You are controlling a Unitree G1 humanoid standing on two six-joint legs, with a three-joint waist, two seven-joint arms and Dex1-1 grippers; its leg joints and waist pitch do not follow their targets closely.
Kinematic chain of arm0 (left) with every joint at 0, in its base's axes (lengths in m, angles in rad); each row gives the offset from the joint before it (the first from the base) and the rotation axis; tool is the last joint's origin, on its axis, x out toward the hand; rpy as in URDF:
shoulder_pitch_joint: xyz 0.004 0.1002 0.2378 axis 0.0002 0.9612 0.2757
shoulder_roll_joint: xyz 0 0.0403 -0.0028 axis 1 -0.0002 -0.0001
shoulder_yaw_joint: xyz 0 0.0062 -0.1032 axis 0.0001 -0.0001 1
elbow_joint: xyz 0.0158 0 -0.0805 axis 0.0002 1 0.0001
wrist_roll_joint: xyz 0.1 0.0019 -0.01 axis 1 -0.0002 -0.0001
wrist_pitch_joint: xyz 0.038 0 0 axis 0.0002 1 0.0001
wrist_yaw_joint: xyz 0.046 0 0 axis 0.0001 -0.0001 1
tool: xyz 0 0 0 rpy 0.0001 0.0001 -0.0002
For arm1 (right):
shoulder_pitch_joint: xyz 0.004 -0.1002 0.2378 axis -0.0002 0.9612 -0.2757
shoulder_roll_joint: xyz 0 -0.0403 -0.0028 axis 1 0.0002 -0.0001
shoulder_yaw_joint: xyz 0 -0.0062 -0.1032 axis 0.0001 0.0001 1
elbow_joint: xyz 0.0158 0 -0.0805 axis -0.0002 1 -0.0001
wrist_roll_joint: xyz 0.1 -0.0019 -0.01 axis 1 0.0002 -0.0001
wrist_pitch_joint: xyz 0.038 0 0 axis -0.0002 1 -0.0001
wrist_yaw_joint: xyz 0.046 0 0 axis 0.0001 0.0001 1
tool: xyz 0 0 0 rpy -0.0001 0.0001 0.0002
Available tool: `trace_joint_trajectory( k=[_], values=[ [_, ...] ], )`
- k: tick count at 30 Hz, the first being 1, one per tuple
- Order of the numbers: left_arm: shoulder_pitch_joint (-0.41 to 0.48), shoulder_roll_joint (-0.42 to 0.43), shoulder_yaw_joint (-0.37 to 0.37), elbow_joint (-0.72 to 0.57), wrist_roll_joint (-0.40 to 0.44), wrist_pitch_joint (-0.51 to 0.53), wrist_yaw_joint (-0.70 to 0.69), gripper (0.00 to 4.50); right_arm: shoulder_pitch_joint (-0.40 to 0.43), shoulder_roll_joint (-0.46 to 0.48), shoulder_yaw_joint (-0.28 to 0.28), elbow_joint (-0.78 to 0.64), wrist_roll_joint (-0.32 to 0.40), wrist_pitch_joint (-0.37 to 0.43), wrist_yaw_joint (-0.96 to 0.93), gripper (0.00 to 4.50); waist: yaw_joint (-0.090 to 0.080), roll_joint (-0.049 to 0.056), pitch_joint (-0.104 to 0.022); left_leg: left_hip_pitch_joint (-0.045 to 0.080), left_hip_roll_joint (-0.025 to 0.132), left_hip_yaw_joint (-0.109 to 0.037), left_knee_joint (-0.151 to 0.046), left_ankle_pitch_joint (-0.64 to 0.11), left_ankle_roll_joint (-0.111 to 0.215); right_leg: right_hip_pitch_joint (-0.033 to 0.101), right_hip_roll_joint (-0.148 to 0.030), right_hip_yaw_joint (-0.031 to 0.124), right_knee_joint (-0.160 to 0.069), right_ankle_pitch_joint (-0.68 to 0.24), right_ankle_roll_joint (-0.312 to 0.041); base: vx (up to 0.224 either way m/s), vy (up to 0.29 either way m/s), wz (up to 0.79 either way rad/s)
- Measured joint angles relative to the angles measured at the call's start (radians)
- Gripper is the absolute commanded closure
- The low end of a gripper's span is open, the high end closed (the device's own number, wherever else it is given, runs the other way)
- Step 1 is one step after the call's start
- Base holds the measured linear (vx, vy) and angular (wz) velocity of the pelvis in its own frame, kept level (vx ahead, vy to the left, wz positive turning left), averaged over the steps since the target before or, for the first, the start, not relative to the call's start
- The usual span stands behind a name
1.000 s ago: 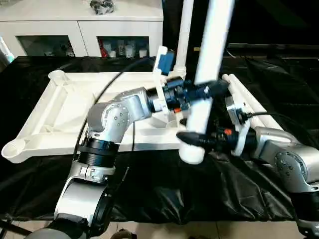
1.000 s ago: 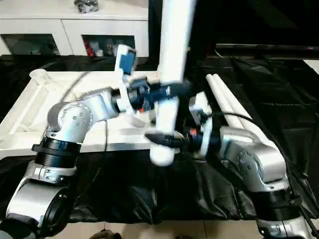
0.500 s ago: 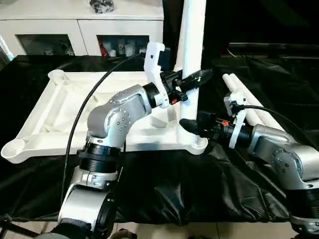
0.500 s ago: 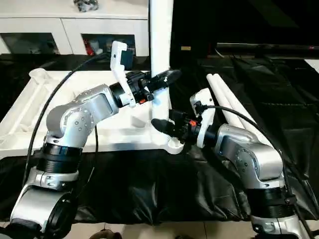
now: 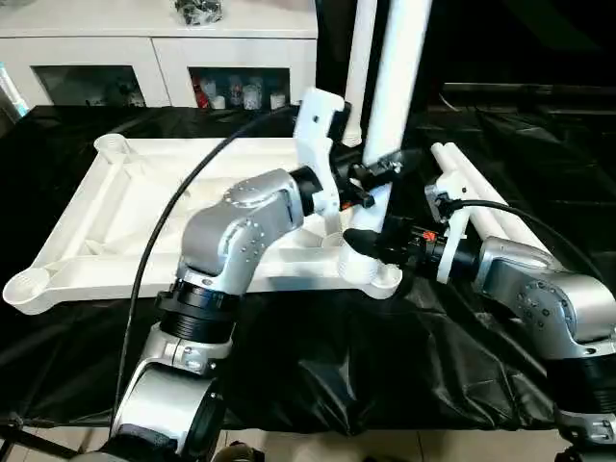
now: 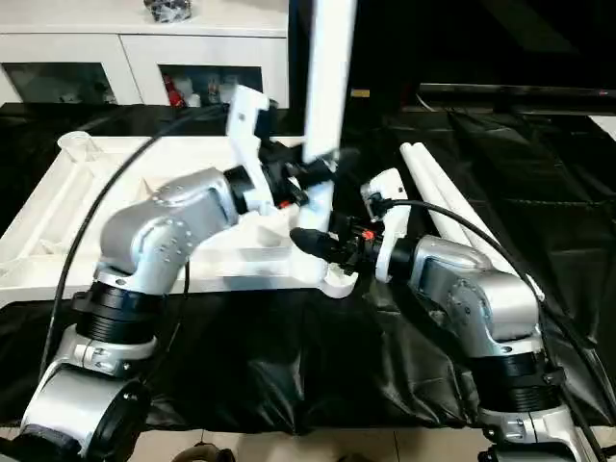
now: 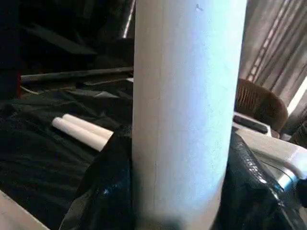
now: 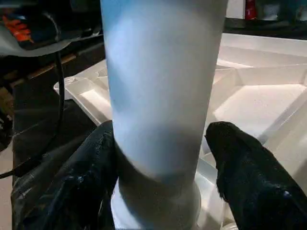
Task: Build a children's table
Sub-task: Pick table leg
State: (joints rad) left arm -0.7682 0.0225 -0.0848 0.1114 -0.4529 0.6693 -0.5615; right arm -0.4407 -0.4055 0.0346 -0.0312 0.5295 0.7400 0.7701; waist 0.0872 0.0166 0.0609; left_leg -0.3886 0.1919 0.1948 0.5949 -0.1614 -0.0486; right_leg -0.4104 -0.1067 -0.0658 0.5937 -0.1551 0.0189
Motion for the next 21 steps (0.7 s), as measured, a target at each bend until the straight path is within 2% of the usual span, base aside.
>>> trace_joint_trajectory(
  k=[14, 15, 18, 21],
  values=[
    [0.013, 0.024, -0.052, -0.012, 0.02, -0.007, -0.039, 2.62, -0.024, -0.01, 0.05, 0.039, -0.03, -0.009, 0.037, 1.43, 0.001, -0.002, -0.001, 0.0, 0.0, 0.0, 0.0, 0.0, 0.0, 0.0, 0.0, 0.0, 0.0, 0.0, 0.0, 0.0, 0.0, 0.0],
    [0.013, 0.025, -0.052, -0.012, 0.02, -0.007, -0.041, 2.62, -0.024, -0.01, 0.051, 0.039, -0.032, -0.009, 0.04, 1.7, 0.001, -0.002, -0.001, 0.0, 0.0, 0.0, 0.0, 0.0, 0.0, 0.0, 0.0, 0.0, 0.0, 0.0, 0.0, 0.0, 0.0, 0.0],
    [0.013, 0.028, -0.054, -0.012, 0.02, -0.007, -0.044, 2.62, -0.024, -0.01, 0.053, 0.039, -0.033, -0.01, 0.047, 1.76, 0.0, -0.002, -0.001, 0.0, 0.0, 0.0, 0.0, 0.0, 0.0, 0.0, 0.0, 0.0, 0.0, 0.0, 0.0, 0.0, 0.0, 0.0],
    [0.013, 0.029, -0.054, -0.012, 0.02, -0.007, -0.044, 2.62, -0.024, -0.01, 0.054, 0.039, -0.032, -0.01, 0.049, 2.17, 0.001, -0.002, -0.001, 0.0, 0.0, 0.0, 0.0, 0.0, 0.0, 0.0, 0.0, 0.0, 0.0, 0.0, 0.0, 0.0, 0.0, 0.0]
  ],
)
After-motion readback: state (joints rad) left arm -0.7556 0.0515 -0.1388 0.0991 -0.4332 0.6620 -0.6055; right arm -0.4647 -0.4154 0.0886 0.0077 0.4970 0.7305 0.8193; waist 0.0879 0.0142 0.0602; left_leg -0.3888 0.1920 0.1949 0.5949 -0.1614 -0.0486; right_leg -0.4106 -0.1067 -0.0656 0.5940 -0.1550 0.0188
